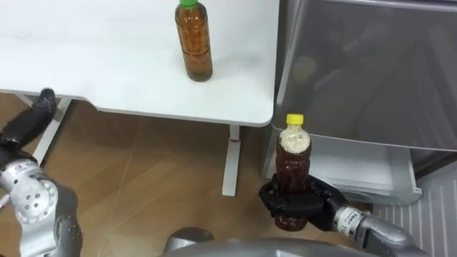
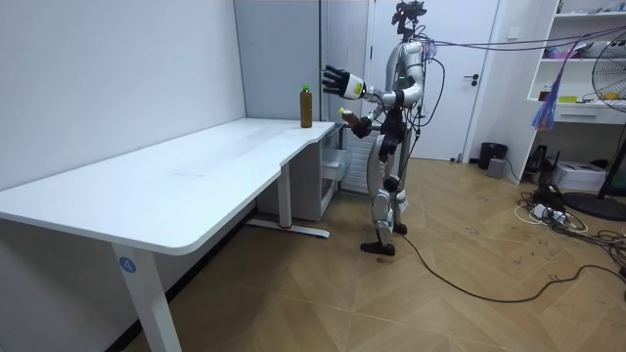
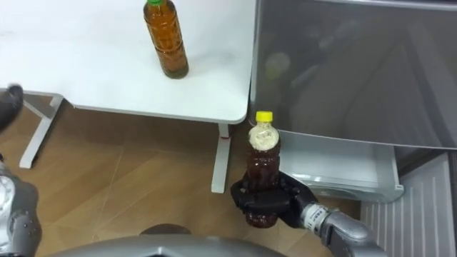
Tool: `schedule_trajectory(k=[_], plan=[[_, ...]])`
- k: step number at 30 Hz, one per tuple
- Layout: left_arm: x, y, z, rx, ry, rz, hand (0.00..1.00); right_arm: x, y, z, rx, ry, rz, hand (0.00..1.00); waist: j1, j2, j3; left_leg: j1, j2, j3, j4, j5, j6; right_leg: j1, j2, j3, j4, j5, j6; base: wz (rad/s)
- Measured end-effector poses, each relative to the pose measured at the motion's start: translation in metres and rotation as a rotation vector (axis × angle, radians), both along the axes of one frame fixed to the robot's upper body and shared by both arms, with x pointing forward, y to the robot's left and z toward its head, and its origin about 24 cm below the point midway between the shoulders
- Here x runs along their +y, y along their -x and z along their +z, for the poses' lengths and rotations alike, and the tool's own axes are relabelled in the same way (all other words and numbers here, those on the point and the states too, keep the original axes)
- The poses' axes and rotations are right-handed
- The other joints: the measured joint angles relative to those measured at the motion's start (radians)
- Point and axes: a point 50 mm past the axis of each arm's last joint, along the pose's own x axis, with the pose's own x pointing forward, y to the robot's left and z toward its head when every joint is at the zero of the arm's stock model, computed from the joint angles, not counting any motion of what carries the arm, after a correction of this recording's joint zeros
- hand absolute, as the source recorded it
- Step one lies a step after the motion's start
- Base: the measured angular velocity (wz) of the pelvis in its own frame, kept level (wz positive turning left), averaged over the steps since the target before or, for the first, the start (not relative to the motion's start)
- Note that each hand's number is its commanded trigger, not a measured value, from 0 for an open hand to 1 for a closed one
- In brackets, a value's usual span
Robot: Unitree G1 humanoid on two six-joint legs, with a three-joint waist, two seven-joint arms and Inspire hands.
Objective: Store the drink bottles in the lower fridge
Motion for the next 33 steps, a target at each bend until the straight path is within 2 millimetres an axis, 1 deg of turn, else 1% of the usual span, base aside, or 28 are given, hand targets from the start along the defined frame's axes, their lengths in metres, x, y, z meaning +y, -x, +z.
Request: schedule_trajectory(k=[2, 3, 5, 6, 8, 9, 11, 15, 17, 21, 23, 25, 27, 29, 31, 32, 33], plan=[[-0.01, 0.012, -0.024, 0.095, 0.109, 0.011, 0.0, 0.004, 0.0, -0.004, 0.019, 0.005, -0.029, 1.0, -0.002, -0.005, 0.0027, 0.0, 0.0, 0.001, -0.002, 0.0, 0.0, -0.001, 0.0, 0.0, -0.002, 0.0, 0.0, 0.0], [-0.013, 0.014, -0.029, 0.111, 0.141, 0.016, 0.0, 0.005, 0.0, -0.006, 0.026, 0.012, -0.037, 1.0, -0.003, -0.006, 0.0032, 0.0, 0.0, 0.001, -0.003, 0.0, 0.0, -0.002, 0.0, 0.0, -0.003, 0.0, 0.0, 0.0], [-0.021, 0.029, -0.051, 0.191, 0.252, 0.051, 0.0, 0.007, 0.0, -0.008, 0.044, 0.037, -0.048, 1.0, -0.005, -0.01, 0.0041, -0.003, 0.0, 0.002, -0.004, 0.0, 0.0, -0.002, 0.0, -0.001, -0.002, 0.0, 0.0, 0.0], [-0.023, 0.033, -0.056, 0.213, 0.28, 0.058, 0.0, 0.008, 0.0, -0.008, 0.046, 0.041, -0.049, 1.0, -0.006, -0.01, 0.0042, -0.007, 0.0, 0.002, -0.004, 0.0, 0.0, -0.001, 0.0, -0.001, -0.002, 0.0, 0.0, 0.0], [-0.03, 0.047, -0.072, 0.264, 0.392, 0.106, 0.0, 0.009, -0.008, -0.007, 0.044, 0.051, -0.069, 1.0, -0.018, -0.014, 0.0088, -0.01, 0.0, 0.002, -0.002, 0.0, 0.0, -0.003, 0.0, -0.001, -0.002, 0.0, 0.0, 0.0], [-0.031, 0.05, -0.074, 0.269, 0.418, 0.118, 0.0, 0.009, -0.009, -0.007, 0.044, 0.05, -0.081, 1.0, -0.02, -0.014, 0.0096, -0.009, 0.0, 0.002, -0.001, 0.0, 0.0, -0.003, 0.0, 0.0, -0.002, 0.0, 0.0, 0.0], [-0.034, 0.064, -0.085, 0.316, 0.468, 0.162, 0.0, 0.009, -0.014, -0.011, 0.062, 0.046, -0.131, 1.0, -0.027, -0.014, 0.0123, -0.007, 0.0, 0.001, 0.0, 0.0, 0.0, -0.003, 0.0, -0.001, -0.002, 0.0, 0.0, 0.0], [-0.04, 0.08, -0.095, 0.372, 0.543, 0.22, 0.0, 0.007, -0.015, -0.013, 0.076, 0.075, -0.181, 1.0, -0.031, -0.014, 0.0107, -0.015, 0.0, 0.003, -0.001, 0.0, 0.0, -0.017, 0.0, 0.001, 0.001, 0.0, 0.0, -0.02], [-0.044, 0.093, -0.102, 0.422, 0.58, 0.241, 0.0, 0.006, -0.013, -0.015, 0.095, 0.098, -0.202, 1.0, -0.036, -0.008, 0.0076, -0.012, 0.001, 0.006, -0.001, 0.0, 0.0, -0.019, -0.001, 0.004, 0.005, 0.0, 0.0, -0.04], [-0.049, 0.105, -0.109, 0.47, 0.612, 0.247, 0.0, 0.003, -0.009, -0.018, 0.124, 0.109, -0.267, 1.0, -0.04, 0.009, 0.0053, -0.008, 0.002, 0.015, -0.005, 0.0, 0.0, -0.021, -0.001, 0.013, 0.007, 0.0, 0.0, -0.07], [-0.052, 0.112, -0.113, 0.496, 0.628, 0.239, 0.0, 0.002, -0.007, -0.02, 0.143, 0.107, -0.325, 1.0, -0.054, 0.017, 0.0015, -0.009, 0.003, 0.018, -0.005, 0.0, 0.0, -0.018, -0.002, 0.014, 0.012, 0.0, 0.0, -0.02], [-0.054, 0.122, -0.115, 0.525, 0.63, 0.228, 0.0, 0.001, -0.007, -0.02, 0.151, 0.1, -0.366, 1.0, -0.06, 0.02, 0.0021, -0.009, 0.004, 0.024, -0.004, 0.0, 0.0, -0.019, -0.002, 0.02, 0.012, 0.0, 0.0, -0.07], [-0.055, 0.126, -0.117, 0.542, 0.631, 0.227, 0.0, -0.001, -0.008, -0.02, 0.16, 0.095, -0.417, 1.0, -0.078, 0.021, 0.0024, -0.01, 0.004, 0.025, -0.004, 0.0, 0.0, -0.019, -0.002, 0.022, 0.013, 0.0, 0.0, -0.03], [-0.055, 0.136, -0.12, 0.599, 0.616, 0.209, 0.0, -0.002, -0.011, -0.019, 0.167, 0.093, -0.496, 1.0, -0.093, 0.02, 0.0024, -0.01, 0.004, 0.025, -0.001, 0.0, 0.001, -0.021, -0.002, 0.021, 0.013, 0.0, 0.0, 0.0], [-0.056, 0.14, -0.121, 0.629, 0.613, 0.191, 0.0, -0.006, -0.012, -0.018, 0.168, 0.109, -0.543, 1.0, -0.099, 0.02, 0.0019, -0.011, 0.004, 0.029, 0.001, 0.0, 0.001, -0.025, -0.002, 0.025, 0.013, 0.0, 0.0, -0.05], [-0.057, 0.142, -0.121, 0.641, 0.615, 0.174, 0.0, -0.008, -0.014, -0.018, 0.166, 0.126, -0.567, 1.0, -0.099, 0.02, -0.0028, -0.016, 0.004, 0.031, 0.001, 0.0, 0.001, -0.033, -0.002, 0.03, 0.014, 0.0, 0.0, -0.07], [-0.058, 0.144, -0.122, 0.653, 0.611, 0.155, 0.0, -0.009, -0.014, -0.017, 0.165, 0.133, -0.58, 1.0, -0.099, 0.02, -0.0034, -0.016, 0.004, 0.033, 0.001, 0.0, 0.002, -0.037, -0.002, 0.032, 0.013, 0.0, 0.0, -0.09]])
